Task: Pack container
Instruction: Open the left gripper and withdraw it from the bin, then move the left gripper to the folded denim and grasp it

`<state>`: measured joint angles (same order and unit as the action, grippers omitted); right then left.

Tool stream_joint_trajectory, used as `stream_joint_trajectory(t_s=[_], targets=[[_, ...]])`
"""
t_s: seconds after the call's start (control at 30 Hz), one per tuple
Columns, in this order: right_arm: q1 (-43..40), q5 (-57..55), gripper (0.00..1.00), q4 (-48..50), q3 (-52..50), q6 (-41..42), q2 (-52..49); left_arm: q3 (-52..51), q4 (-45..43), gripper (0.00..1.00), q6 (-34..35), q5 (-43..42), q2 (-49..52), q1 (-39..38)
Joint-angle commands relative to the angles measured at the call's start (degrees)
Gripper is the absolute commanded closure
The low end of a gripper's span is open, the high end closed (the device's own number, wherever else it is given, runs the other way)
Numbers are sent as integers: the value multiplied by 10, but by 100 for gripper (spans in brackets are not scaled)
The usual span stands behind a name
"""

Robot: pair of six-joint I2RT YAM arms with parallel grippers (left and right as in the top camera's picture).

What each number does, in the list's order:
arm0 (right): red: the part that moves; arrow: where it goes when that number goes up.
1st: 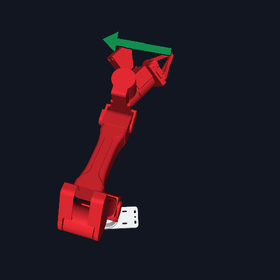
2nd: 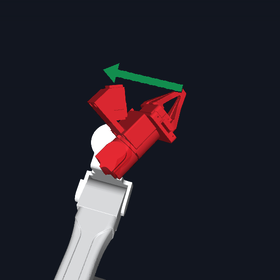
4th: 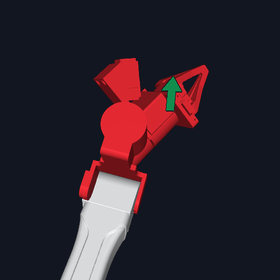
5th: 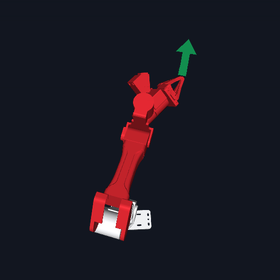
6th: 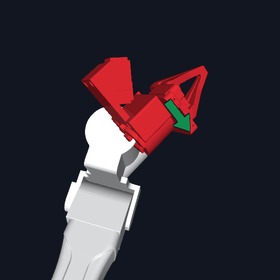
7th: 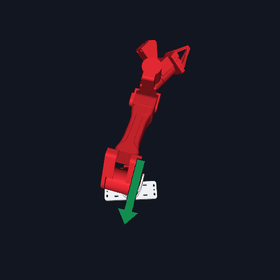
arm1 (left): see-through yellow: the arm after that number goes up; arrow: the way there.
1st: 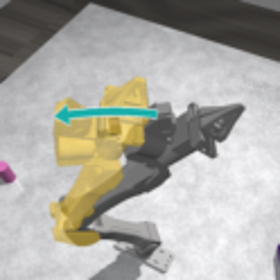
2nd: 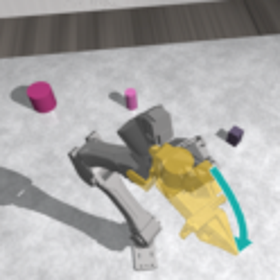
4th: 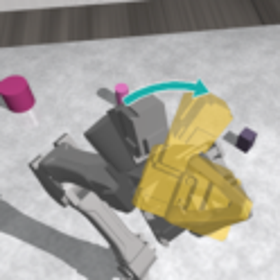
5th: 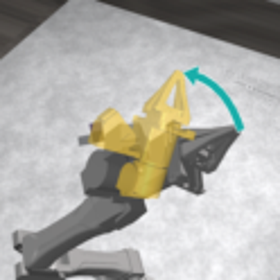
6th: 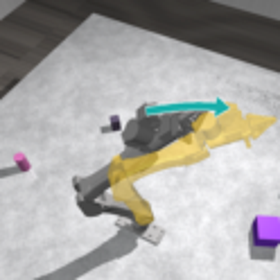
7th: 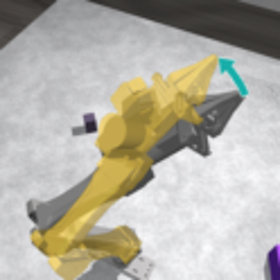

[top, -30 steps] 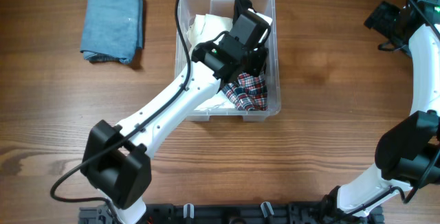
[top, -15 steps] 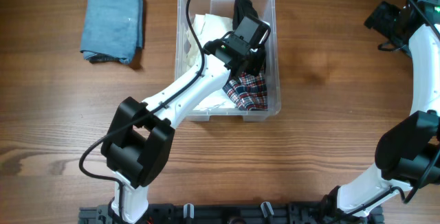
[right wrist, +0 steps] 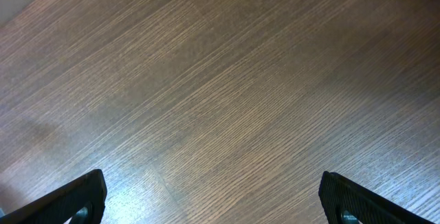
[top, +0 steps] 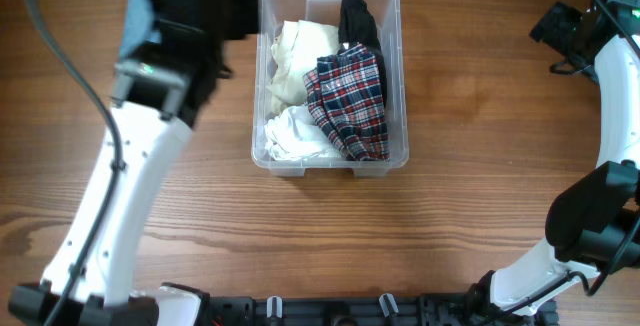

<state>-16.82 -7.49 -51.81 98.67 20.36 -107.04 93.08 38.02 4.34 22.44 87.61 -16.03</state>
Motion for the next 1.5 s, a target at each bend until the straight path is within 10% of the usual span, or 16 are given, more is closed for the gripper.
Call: stream_joint_trajectory(t_s=[0.0,0.33,0.67,1.47], targets=[[-1,5,0,2,-1,8,-8,-8,4,0,-14,-63,68,112],[-1,5,0,2,-1,8,-8,-8,-123,12,-16,-170,285,241],[-1,5,0,2,-1,7,-8,-10,-13,95,-3,-170,370,290],[-1,5,0,2,-1,8,-8,-75,136,96,52,-312,331,282]])
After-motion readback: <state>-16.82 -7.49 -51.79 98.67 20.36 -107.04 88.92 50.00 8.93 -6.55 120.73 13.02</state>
